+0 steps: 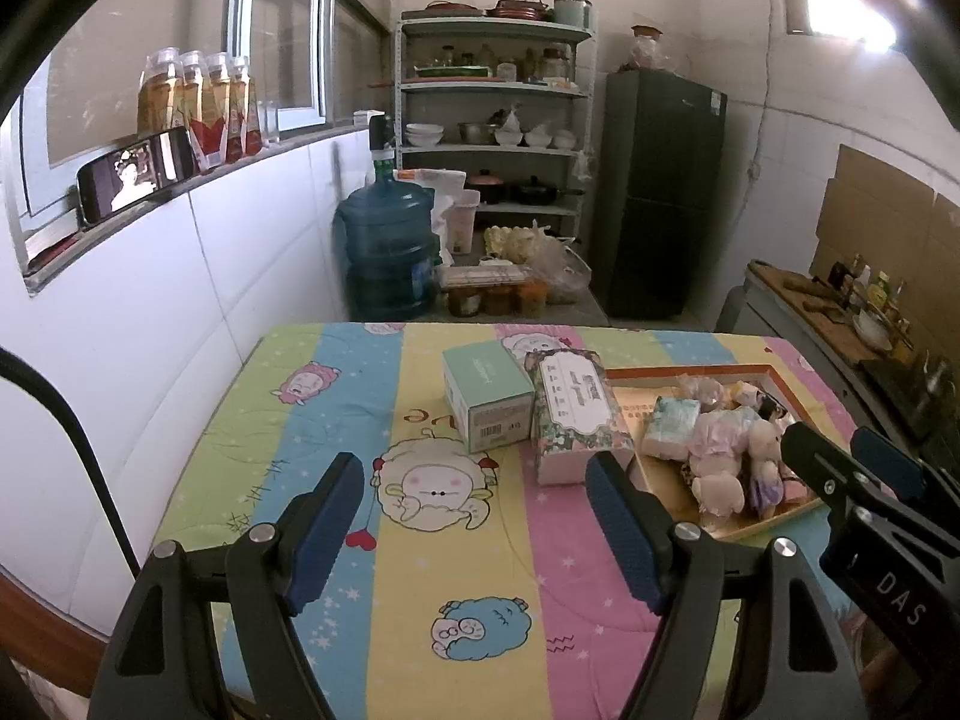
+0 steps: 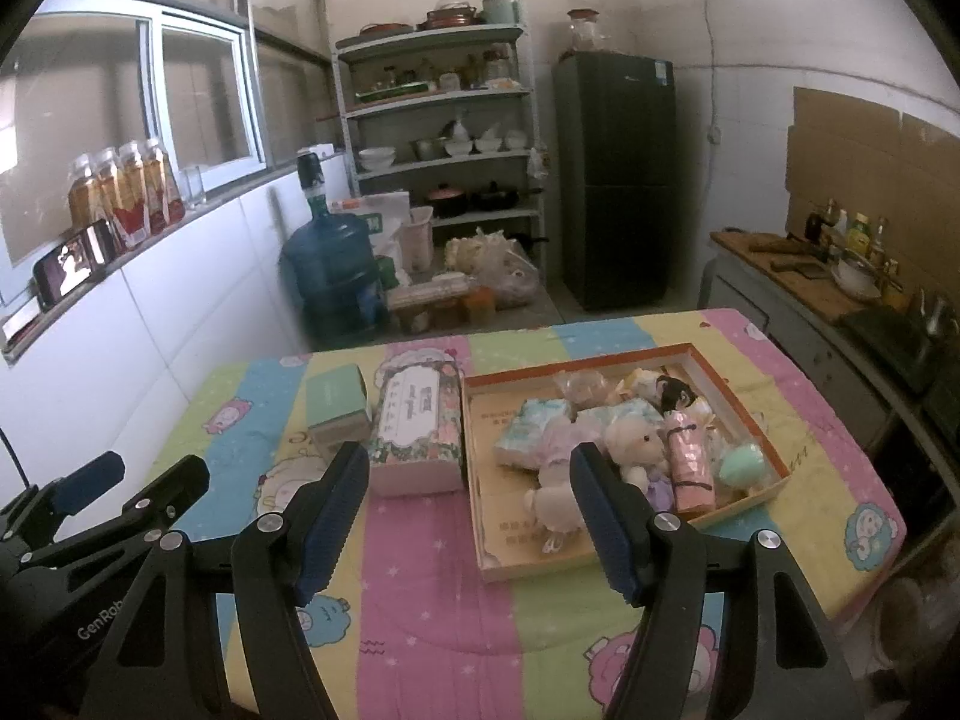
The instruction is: Organize soft objects
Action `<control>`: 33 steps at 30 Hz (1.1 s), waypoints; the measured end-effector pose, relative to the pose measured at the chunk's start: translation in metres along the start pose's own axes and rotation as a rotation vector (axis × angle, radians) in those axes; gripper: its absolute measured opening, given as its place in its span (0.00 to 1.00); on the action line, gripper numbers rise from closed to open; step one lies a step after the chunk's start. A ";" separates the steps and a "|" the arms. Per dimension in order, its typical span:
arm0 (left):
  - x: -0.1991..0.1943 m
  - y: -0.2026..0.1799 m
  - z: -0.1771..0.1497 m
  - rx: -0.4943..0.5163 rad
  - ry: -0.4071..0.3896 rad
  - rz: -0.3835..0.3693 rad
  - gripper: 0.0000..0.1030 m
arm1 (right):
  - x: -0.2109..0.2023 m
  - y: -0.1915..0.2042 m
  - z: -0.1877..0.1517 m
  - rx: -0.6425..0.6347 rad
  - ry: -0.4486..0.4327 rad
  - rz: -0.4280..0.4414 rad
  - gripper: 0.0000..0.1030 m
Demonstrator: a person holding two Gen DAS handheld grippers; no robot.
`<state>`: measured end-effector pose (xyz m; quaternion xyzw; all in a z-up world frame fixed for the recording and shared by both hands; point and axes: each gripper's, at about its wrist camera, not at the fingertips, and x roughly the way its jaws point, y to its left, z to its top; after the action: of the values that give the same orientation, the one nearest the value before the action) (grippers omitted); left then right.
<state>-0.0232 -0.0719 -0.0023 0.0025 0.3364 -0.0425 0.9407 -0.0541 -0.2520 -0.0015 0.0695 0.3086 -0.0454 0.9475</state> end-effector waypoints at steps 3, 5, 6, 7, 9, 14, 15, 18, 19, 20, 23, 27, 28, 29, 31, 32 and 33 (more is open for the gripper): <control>0.001 0.001 0.000 0.003 0.003 -0.004 0.74 | 0.001 0.002 -0.001 0.003 0.003 -0.003 0.69; 0.002 0.001 -0.001 0.004 0.004 -0.005 0.74 | 0.001 0.001 -0.003 0.004 0.003 -0.005 0.69; 0.002 0.000 -0.001 0.005 0.005 -0.007 0.74 | 0.001 0.002 -0.003 0.005 0.003 -0.006 0.69; 0.002 0.000 -0.002 0.005 0.005 -0.008 0.74 | 0.001 0.002 -0.003 0.006 0.004 -0.007 0.69; 0.002 -0.001 -0.002 0.006 0.005 -0.008 0.74 | 0.001 0.002 -0.005 0.008 0.004 -0.010 0.69; 0.002 -0.001 -0.002 0.005 0.004 -0.008 0.74 | 0.000 0.000 -0.005 0.011 0.003 -0.013 0.69; 0.002 -0.001 -0.002 0.005 0.004 -0.007 0.74 | 0.000 0.000 -0.005 0.011 0.003 -0.013 0.69; 0.002 -0.001 -0.003 0.006 0.005 -0.006 0.74 | 0.000 0.000 -0.005 0.010 0.002 -0.012 0.69; 0.002 0.000 -0.003 0.006 0.006 -0.006 0.74 | 0.000 0.000 -0.005 0.010 0.002 -0.012 0.69; 0.002 0.000 -0.002 0.006 0.005 -0.006 0.74 | 0.000 0.000 -0.005 0.011 0.003 -0.012 0.69; 0.002 -0.001 -0.002 0.005 0.005 -0.005 0.74 | 0.000 0.000 -0.005 0.010 0.003 -0.011 0.69; 0.002 -0.001 -0.003 0.004 0.007 -0.004 0.74 | 0.000 0.001 -0.005 0.010 0.003 -0.013 0.69; 0.002 -0.001 -0.003 0.004 0.006 -0.004 0.74 | 0.000 0.000 -0.005 0.010 0.003 -0.013 0.69; 0.002 -0.002 -0.003 0.005 0.006 -0.004 0.74 | -0.001 0.001 -0.005 0.011 0.003 -0.013 0.69; 0.002 -0.002 -0.003 0.005 0.006 -0.005 0.74 | 0.000 0.001 -0.005 0.010 0.003 -0.013 0.69; 0.002 -0.002 -0.003 0.005 0.006 -0.005 0.74 | 0.000 0.001 -0.005 0.011 0.003 -0.013 0.69; 0.002 -0.002 -0.003 0.004 0.007 -0.004 0.74 | 0.000 0.001 -0.005 0.011 0.003 -0.013 0.69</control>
<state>-0.0236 -0.0735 -0.0056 0.0039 0.3395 -0.0451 0.9395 -0.0573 -0.2503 -0.0054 0.0727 0.3102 -0.0532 0.9464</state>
